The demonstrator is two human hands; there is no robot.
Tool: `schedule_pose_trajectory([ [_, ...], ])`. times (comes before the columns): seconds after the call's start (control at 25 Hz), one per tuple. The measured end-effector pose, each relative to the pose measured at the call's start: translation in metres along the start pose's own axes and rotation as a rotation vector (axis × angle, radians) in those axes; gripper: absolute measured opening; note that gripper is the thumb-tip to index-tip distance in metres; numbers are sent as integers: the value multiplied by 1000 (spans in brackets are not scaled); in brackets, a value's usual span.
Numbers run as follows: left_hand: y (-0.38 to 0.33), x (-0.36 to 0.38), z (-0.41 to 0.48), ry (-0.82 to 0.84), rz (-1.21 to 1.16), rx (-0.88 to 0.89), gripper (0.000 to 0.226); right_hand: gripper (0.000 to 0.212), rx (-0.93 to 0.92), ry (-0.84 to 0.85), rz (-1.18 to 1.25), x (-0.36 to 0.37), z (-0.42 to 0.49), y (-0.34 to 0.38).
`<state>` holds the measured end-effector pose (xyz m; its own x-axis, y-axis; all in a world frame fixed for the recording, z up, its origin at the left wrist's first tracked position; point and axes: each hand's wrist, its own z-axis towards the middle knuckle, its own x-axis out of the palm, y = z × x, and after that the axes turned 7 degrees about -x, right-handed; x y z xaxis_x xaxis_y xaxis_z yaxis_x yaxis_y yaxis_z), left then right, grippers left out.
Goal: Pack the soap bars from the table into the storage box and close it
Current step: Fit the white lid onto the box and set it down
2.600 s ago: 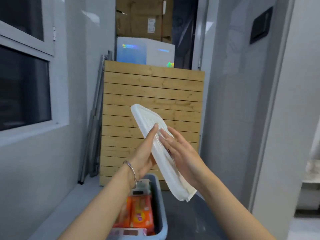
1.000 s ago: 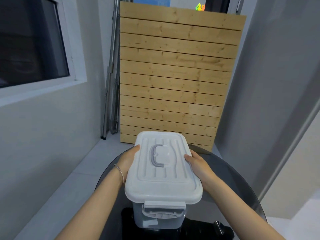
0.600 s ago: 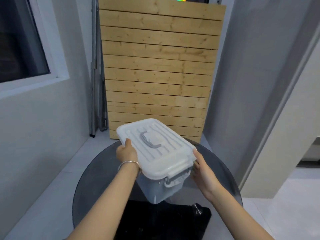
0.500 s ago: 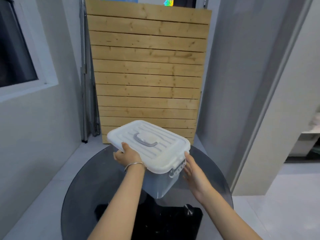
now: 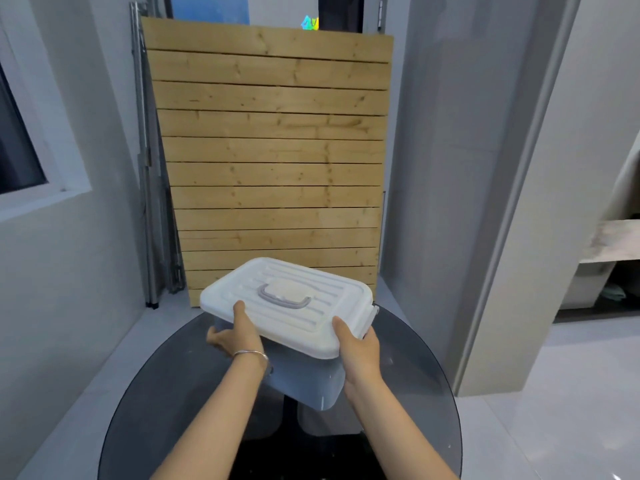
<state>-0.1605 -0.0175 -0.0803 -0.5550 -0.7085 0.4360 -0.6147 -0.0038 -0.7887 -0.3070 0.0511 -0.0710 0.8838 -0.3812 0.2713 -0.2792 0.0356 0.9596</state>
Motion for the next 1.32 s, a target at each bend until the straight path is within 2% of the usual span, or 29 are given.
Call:
schedule_pose_trajectory([
  [0.16,-32,-16,48,137,249,25,50,60,-86,4,-156,4,4,0],
  [0.28,-45,-26,64,313,447,-89,44,66,-98,31,-295,1,11,2],
  [0.4,-42,-34,67,376,528,-69,45,66,-100,84,-483,-1,28,7],
  [0.52,-35,-39,61,311,513,-30,71,61,-82,165,-653,-2,52,15],
  [0.68,-26,-50,41,136,394,24,67,50,-85,318,-667,-5,76,21],
  [0.8,-29,-61,34,206,286,-91,62,44,-35,419,-662,-7,87,28],
  [0.92,-57,-72,40,350,253,-161,38,46,-24,346,-746,-1,92,34],
  [1.04,-79,-73,54,362,339,-23,32,52,-177,202,-953,15,89,31],
  [1.2,-85,-68,57,325,655,274,20,58,-275,102,-961,25,85,17],
  [1.32,-81,-69,60,313,739,423,12,56,-288,96,-985,23,90,12],
])
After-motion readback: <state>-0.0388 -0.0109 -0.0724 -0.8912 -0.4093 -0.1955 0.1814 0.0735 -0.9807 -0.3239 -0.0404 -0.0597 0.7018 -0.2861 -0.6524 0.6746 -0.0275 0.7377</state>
